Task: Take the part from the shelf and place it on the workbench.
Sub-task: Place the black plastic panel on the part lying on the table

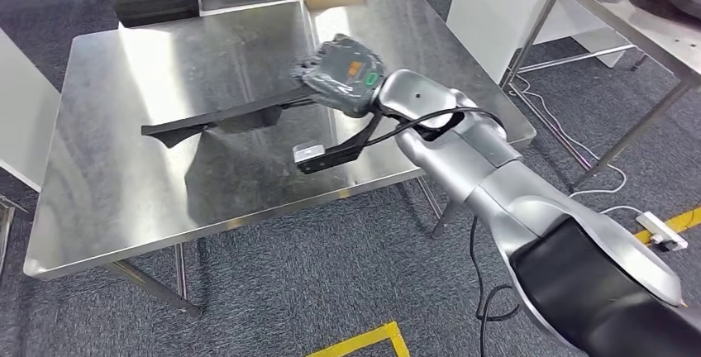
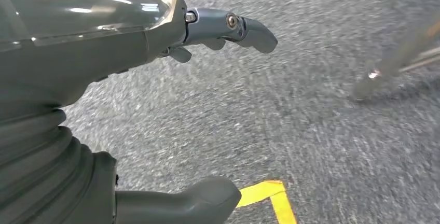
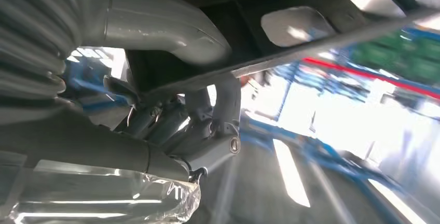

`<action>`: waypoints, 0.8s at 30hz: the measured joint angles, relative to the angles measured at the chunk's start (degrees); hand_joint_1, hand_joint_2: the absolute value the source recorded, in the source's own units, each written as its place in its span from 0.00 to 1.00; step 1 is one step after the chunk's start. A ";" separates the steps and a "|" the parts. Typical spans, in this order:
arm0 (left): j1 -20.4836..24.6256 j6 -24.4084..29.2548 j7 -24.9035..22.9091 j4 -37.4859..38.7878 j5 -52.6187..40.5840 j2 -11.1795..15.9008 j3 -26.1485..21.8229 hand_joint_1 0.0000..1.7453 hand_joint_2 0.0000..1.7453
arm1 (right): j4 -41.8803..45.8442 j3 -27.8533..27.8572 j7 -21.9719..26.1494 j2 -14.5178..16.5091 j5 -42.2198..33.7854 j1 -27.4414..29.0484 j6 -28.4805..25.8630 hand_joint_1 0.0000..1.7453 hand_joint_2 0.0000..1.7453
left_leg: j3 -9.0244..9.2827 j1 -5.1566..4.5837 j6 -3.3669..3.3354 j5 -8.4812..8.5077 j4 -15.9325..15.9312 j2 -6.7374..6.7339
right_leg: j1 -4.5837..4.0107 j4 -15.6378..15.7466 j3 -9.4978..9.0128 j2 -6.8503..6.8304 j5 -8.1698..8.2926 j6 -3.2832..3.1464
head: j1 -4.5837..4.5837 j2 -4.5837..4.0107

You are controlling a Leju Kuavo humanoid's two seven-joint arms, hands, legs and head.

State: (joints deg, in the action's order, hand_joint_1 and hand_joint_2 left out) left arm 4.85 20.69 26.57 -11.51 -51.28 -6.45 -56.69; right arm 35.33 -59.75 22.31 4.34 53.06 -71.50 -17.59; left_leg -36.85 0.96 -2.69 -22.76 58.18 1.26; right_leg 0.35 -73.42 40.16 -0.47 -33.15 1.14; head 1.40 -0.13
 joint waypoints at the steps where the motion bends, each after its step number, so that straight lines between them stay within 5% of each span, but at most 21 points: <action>1: -0.07 -0.20 0.03 0.01 -0.03 0.01 -0.01 0.00 1.00 | -1.31 0.81 -0.13 -1.29 -0.39 0.54 -0.56 1.00 1.00 | 0.00 -0.07 -0.03 0.01 0.01 0.53 | -0.01 -0.70 0.68 0.15 0.18 0.24 | -0.03 0.00; 4: -0.22 -0.69 0.08 0.01 0.01 0.02 -0.03 0.00 1.00 | -4.84 3.51 0.44 -5.14 -1.45 1.51 -2.33 1.00 1.00 | -0.03 -0.19 -0.01 0.06 0.08 1.74 | -0.01 8.62 -3.08 0.29 4.50 1.06 | -0.08 0.00; 7: -0.29 -0.85 0.27 -0.01 0.03 0.20 -0.08 0.00 1.00 | -7.54 5.96 1.25 -8.24 -2.15 1.85 -4.17 1.00 1.00 | -0.18 -0.58 0.18 -0.11 0.32 2.18 | -0.06 15.75 -6.37 0.41 7.52 0.49 | -0.04 0.00; 10: -0.52 -0.90 0.37 0.01 0.03 0.46 -0.15 0.00 1.00 | -9.27 7.49 1.47 -10.14 -2.38 2.43 -4.78 1.00 1.00 | -0.17 -0.70 -0.32 -0.26 0.41 1.92 | 0.05 15.90 -6.52 0.67 7.88 0.23 | -0.01 0.00; 17: -0.44 -0.91 0.46 -0.01 0.02 0.73 -0.52 0.00 1.00 | -11.24 8.58 1.14 -11.55 -2.12 3.00 -4.93 1.00 1.00 | 0.25 -0.67 -0.26 -0.16 -0.14 1.20 | -0.06 15.87 -6.36 1.38 7.96 0.07 | 0.01 0.00; 24: -0.43 0.74 3.63 -0.01 0.32 0.68 -0.97 0.00 1.00 | -12.28 10.19 1.50 -12.94 -0.99 3.58 -7.47 1.00 1.00 | 0.25 -0.56 0.67 -0.22 -0.27 1.12 | -0.18 15.85 -6.33 1.38 7.90 -0.02 | -0.02 0.00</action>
State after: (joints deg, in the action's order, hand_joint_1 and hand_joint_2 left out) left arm 4.43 21.43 30.20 -11.52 -50.96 -5.78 -57.65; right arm 23.05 -49.57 23.81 -8.60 52.07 -67.93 -25.06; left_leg -36.60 0.41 -2.02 -22.98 57.90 2.39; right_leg 0.16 -57.57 33.83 0.90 -25.25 1.12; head 1.38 -0.13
